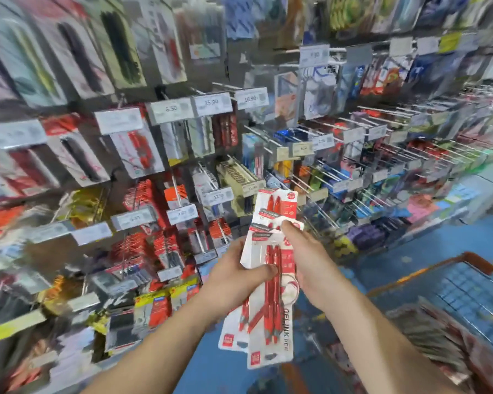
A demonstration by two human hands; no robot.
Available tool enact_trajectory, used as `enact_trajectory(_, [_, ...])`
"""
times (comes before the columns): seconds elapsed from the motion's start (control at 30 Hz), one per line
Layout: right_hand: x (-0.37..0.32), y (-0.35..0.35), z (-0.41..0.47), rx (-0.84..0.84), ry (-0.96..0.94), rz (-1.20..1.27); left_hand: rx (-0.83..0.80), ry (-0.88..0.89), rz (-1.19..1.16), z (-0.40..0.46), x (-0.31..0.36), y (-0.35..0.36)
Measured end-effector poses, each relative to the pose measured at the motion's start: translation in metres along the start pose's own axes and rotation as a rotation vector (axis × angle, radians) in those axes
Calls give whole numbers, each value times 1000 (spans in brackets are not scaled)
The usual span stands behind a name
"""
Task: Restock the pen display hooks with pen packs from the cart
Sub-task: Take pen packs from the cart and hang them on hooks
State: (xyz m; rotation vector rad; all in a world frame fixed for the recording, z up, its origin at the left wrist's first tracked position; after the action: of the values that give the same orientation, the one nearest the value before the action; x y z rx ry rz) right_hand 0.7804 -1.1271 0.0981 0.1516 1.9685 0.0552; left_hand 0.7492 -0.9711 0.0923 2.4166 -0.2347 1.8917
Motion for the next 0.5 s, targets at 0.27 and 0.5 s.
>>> enact_trajectory(0.27, [-23, 155, -10, -284, -19, -25, 229, 73, -26, -58, 13, -148])
enact_trajectory(0.5, [-36, 322, -39, -454, -103, -95, 340, 132, -103, -149, -1, -295])
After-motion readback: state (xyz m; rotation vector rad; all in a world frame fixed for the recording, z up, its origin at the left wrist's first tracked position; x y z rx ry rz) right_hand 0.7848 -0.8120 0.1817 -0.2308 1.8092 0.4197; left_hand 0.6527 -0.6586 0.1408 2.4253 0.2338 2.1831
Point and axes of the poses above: each hand's wrist, its own z-axis towards the middle knuckle, its own y-axis out of the palm, x = y × z, the point moved 2 cm from there along z, towards the middle knuckle, and after that the axes turned 5 degrees about -z, right-handed, at the moved point
